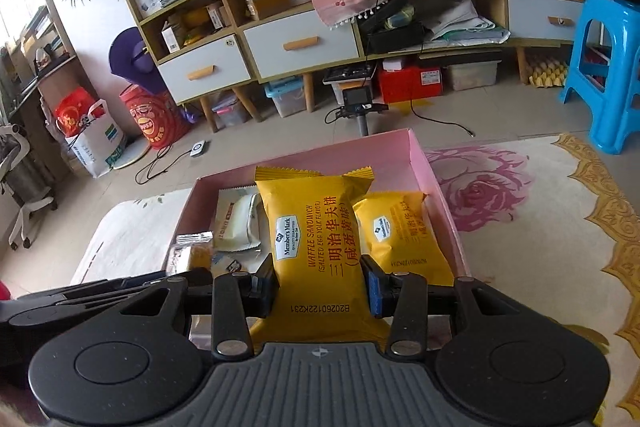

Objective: Organize snacks
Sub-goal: 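Carry the cake and waffle pack into the pink box and open both tools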

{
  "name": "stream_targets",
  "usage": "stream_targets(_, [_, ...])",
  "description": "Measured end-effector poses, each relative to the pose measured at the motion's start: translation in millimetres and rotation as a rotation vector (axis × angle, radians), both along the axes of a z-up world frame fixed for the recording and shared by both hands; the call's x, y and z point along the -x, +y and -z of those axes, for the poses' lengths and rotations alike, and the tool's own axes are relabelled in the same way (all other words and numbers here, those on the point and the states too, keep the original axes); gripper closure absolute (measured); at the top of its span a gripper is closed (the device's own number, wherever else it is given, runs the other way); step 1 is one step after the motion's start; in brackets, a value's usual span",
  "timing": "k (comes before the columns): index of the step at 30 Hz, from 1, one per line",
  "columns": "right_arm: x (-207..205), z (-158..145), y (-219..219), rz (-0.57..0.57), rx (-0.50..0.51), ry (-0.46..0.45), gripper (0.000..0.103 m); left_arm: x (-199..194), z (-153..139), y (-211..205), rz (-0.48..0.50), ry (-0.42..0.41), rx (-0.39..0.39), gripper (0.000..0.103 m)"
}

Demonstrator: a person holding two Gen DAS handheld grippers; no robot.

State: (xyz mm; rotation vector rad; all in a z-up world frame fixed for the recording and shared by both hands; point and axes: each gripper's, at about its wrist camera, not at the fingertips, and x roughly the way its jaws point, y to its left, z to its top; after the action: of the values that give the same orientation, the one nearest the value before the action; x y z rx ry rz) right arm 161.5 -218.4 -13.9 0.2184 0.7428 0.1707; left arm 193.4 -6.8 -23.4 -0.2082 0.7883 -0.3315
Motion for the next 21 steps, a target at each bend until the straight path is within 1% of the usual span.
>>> stream_targets(5, [-7.1, 4.5, 0.4, -0.002, -0.021, -0.003, 0.07, -3.7, 6.2, -14.0, 0.029, -0.002, -0.042, 0.071])
stream_targets(11, [-11.3, 10.4, -2.9, 0.008, -0.021, 0.01, 0.069, -6.2, 14.3, -22.8, 0.047, 0.01, -0.086, 0.071])
stream_targets(16, [-12.7, 12.0, -5.8, 0.013, -0.036, 0.008, 0.069, -5.9, 14.3, -24.1, 0.055, -0.005, -0.097, 0.071])
stream_targets(17, [-12.6, 12.1, -5.9, 0.009, -0.04, 0.006, 0.069, -5.1, 13.7, -23.8, 0.049, -0.012, -0.099, 0.069])
stream_targets(20, [-12.4, 12.0, -6.4, 0.008, -0.055, 0.001, 0.063, -4.6, 13.1, -25.0, 0.047, -0.01, -0.105, 0.069])
stream_targets(21, [-12.4, 11.2, -6.5, 0.008, -0.058, 0.0, 0.056, -3.8, 12.5, -25.7, 0.048, -0.011, -0.107, 0.068])
